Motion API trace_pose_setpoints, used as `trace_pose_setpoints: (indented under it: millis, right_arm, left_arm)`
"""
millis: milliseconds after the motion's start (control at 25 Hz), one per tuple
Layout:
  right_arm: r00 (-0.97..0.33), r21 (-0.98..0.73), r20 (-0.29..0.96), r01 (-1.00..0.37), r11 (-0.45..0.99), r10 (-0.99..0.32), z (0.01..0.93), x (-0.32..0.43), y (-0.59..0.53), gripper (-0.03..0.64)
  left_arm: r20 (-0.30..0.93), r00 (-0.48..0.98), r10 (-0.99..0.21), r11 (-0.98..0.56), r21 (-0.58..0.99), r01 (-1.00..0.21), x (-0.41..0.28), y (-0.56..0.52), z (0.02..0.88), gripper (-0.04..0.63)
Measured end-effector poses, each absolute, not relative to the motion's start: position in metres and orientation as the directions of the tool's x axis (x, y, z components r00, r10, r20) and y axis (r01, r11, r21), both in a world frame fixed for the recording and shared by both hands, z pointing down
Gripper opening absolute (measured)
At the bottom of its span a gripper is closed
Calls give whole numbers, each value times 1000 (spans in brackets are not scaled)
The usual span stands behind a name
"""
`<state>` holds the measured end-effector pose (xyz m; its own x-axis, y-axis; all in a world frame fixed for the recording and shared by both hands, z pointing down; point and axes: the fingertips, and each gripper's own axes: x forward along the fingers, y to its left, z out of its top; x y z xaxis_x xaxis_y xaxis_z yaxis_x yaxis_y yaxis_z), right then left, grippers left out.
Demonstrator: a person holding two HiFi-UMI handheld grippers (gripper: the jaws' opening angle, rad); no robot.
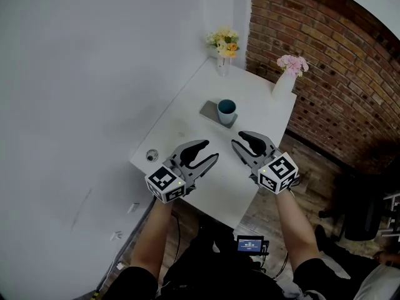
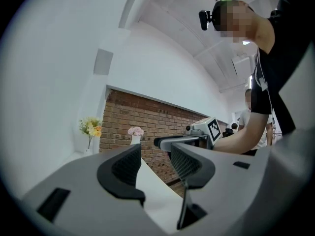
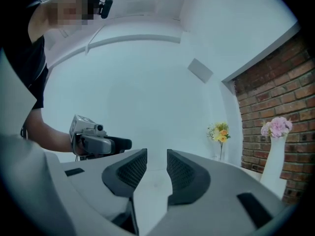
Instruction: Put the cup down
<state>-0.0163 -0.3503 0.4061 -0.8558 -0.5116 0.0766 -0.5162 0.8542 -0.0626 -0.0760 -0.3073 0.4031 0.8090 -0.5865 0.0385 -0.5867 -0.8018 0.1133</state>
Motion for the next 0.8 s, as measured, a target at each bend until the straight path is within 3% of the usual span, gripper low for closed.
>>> trace_pose_setpoints:
  millis: [360, 800]
  right_arm:
    - [-848, -103, 88, -530, 842, -523, 396, -3, -310, 74]
    - [-834, -160, 85, -552, 818, -546, 390, 2, -277, 41]
  left_arm:
    - [53, 828, -559, -820, 117, -561, -61, -284, 402, 179]
    - [47, 842, -537, -833, 127, -539, -50, -263, 401, 179]
